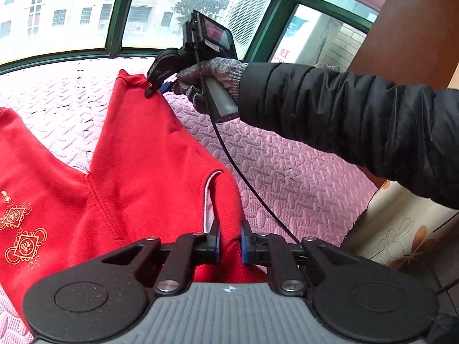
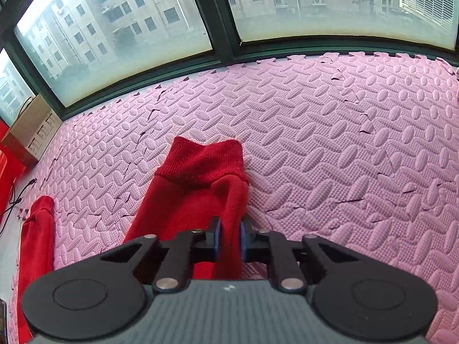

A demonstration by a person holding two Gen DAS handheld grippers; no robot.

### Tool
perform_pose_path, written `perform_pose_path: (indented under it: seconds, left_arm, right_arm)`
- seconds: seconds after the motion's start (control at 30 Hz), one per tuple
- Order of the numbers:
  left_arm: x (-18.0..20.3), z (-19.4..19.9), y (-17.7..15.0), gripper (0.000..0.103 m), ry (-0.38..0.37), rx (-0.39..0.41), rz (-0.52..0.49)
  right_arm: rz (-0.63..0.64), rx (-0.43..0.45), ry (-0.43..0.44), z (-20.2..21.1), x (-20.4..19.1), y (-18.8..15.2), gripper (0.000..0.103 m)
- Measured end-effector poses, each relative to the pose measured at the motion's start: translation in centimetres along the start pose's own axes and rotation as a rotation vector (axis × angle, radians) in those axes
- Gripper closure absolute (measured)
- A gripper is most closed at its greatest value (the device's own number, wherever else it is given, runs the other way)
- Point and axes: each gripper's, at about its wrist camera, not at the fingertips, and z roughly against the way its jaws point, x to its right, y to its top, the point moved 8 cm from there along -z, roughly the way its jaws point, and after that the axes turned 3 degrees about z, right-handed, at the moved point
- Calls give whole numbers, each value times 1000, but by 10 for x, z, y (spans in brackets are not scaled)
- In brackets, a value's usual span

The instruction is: Fold clothes

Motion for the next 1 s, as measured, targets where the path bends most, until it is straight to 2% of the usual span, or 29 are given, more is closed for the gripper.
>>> perform_pose_path:
  seconds: [0.2,0.43,0.53,0.73,1.0]
  left_arm:
    - [-22,27,0,90,-2,61,93]
    - [-48,55,-15,90,18,111,192]
    - [-60,67,-24,90,31,128,233]
    - [-84,90,-43,90,57,163,314]
    - [-98,102,-61,90,67,169,367]
  right_arm:
    - [45,53,8,19,-38,22,94]
    - [148,112,38,35,-120,53,95]
    - [212,129,56,33,-173,58,95]
    - [341,110,64,15,-258,43,95]
    - [465,69,79,-14,-336,5,95]
